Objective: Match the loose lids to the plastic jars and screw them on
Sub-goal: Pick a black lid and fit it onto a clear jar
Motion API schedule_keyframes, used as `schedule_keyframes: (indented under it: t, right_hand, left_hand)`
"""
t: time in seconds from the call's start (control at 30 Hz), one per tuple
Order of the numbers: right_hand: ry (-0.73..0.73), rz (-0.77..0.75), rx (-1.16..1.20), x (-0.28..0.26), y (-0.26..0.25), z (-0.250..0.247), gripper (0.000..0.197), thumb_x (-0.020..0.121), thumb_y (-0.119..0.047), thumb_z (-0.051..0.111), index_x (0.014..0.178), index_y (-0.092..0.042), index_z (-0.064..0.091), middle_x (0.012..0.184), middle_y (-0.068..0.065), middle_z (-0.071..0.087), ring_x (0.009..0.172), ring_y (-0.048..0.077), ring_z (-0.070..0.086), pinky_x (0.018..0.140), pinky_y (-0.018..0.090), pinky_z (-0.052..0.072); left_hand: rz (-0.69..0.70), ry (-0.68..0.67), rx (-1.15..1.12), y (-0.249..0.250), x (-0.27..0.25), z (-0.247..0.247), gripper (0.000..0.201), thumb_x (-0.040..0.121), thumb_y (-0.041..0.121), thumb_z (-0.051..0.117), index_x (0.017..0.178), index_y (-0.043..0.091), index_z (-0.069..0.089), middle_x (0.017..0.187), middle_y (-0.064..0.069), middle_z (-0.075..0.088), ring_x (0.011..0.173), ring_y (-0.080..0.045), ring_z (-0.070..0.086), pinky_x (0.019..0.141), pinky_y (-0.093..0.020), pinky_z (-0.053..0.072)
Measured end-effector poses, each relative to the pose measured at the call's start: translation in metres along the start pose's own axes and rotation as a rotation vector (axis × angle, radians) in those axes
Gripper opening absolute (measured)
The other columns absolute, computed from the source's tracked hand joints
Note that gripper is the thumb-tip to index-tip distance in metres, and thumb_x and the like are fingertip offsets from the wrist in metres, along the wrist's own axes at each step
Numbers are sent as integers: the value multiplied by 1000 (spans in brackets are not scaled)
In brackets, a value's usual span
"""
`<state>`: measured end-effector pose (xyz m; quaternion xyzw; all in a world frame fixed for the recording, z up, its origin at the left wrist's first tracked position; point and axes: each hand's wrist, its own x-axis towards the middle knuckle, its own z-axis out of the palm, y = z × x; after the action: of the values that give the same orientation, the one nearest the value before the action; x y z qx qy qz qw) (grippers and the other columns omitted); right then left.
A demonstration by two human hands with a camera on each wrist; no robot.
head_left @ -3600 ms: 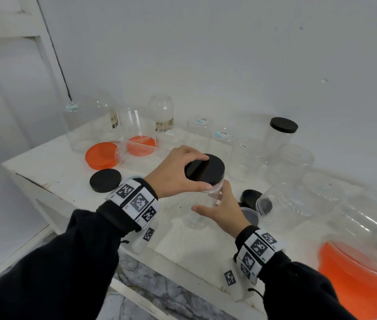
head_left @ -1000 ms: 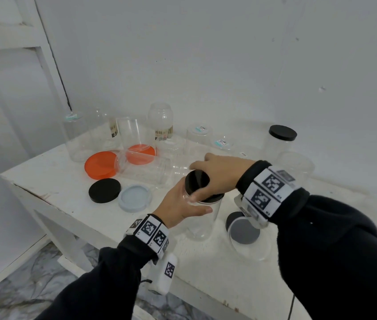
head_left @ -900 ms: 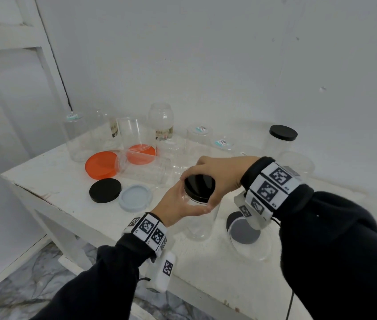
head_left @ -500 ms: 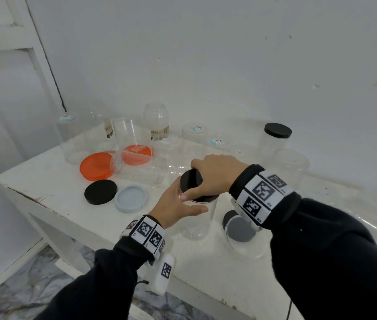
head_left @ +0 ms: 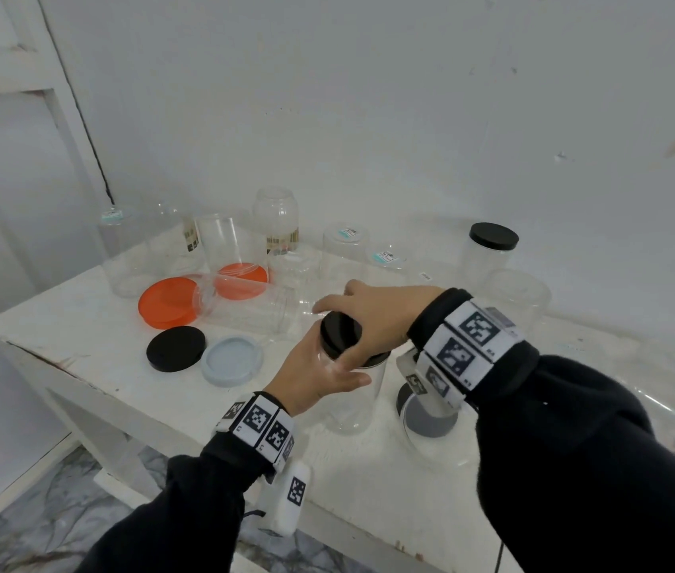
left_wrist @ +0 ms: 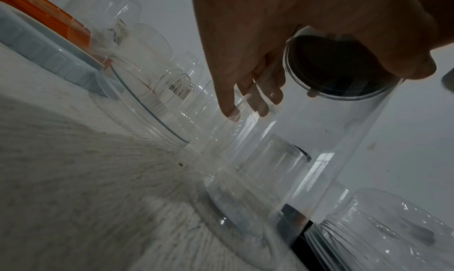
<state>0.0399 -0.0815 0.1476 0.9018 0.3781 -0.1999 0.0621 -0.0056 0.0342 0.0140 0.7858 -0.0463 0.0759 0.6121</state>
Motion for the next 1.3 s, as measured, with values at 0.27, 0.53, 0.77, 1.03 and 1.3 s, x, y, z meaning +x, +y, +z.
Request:
schedule_keyframes:
  t: [0.27,0.53,0.77,1.03,1.3]
  right_hand:
    - [314,110,-8,5,-8,13,60,75,-67,57,106,-16,50,77,-4,41,78,20,50,58,28,37]
    - [33,-50,60,0,2,2,73,72,-42,74,135,-33,38,118,-1,43,106,22,50,87,37,49]
    - [314,164,-80,6,-11,14,70,76,-72,52,111,-12,57,85,1,52,80,21,55,57,26,40]
    - [95,6,76,1,-2,4,65,72,-41,73,128,-31,42,110,0,42,96,23,51,78,34,50]
    - [134,47,-7,-1,-3,8,77,77,-64,59,138,-26,33,120,1,47,103,22,51,85,35,46]
  left_hand:
    - [18,-3,-39,-5,0,3,88,52,47,80,129,20,48,117,21,57,111,6,51,87,-10,43]
    - [13,5,-22,2,-2,1,72,52,36,81,114,38,44,112,17,58,102,12,53,79,-3,41]
    - [21,-8,-19,-7,0,2,84,53,48,80,127,17,51,119,17,56,114,2,51,95,-20,45]
    - [23,5,-24,4,-3,2,73,51,40,80,113,40,42,113,17,57,101,13,53,79,-3,40]
    - [25,0,-6,2,-2,2,74,55,33,83,115,41,41,115,20,55,104,15,51,81,-3,40]
